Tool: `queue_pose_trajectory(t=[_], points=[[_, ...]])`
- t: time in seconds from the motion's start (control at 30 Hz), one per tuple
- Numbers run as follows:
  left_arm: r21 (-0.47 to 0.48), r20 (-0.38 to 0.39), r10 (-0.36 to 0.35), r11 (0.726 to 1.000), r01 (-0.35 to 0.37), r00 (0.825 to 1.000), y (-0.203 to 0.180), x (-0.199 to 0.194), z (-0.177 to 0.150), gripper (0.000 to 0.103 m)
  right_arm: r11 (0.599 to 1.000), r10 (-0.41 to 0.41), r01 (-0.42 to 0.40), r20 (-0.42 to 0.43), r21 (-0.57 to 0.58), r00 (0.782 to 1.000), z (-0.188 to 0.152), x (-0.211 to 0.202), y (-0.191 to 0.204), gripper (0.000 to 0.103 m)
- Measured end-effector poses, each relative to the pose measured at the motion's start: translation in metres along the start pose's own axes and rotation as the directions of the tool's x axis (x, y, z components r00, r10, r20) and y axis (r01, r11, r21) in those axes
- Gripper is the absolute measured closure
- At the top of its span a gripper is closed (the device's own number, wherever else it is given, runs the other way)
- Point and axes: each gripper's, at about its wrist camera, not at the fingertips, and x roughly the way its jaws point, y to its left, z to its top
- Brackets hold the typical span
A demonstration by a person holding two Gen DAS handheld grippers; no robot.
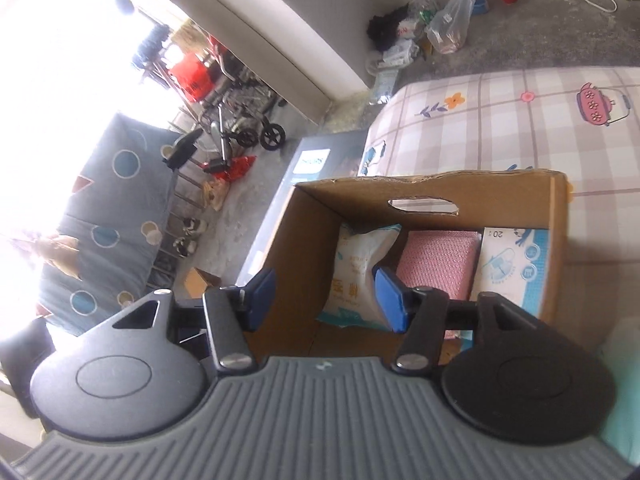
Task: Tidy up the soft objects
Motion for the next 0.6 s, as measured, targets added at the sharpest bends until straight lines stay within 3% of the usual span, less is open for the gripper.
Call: queue_pose_trajectory(t=[0.1, 0.23, 0.47, 0.6], points=[[0.055, 0.016, -0.047, 0.997, 0.046, 0.999, -0.038, -0.008, -0.013, 0.027, 0.999, -0.012, 0.014, 0.055, -0.037, 0.998, -0.024, -0.056, -0.005, 0.041], [0.118, 0.05, -0.124, 0.986, 0.118, 0.991, -0.1, -0.016, -0.032, 0.027, 0.988, -0.126, 0.134, 0.104, -0.073, 0.987, -0.049, -0.134, -0.029, 0.04], [0.179, 0.05, -0.295, 0.943, 0.282, 0.954, -0.212, -0.005, -0.072, 0.027, 0.945, -0.314, 0.327, 0.225, -0.019, 0.922, -0.09, -0.267, -0.097, 0.038], [0.229, 0.071, -0.316, 0.929, 0.293, 0.946, -0.266, 0.008, -0.099, 0.027, 0.918, -0.393, 0.395, 0.243, 0.046, 0.887, -0.115, -0.321, -0.135, 0.038]])
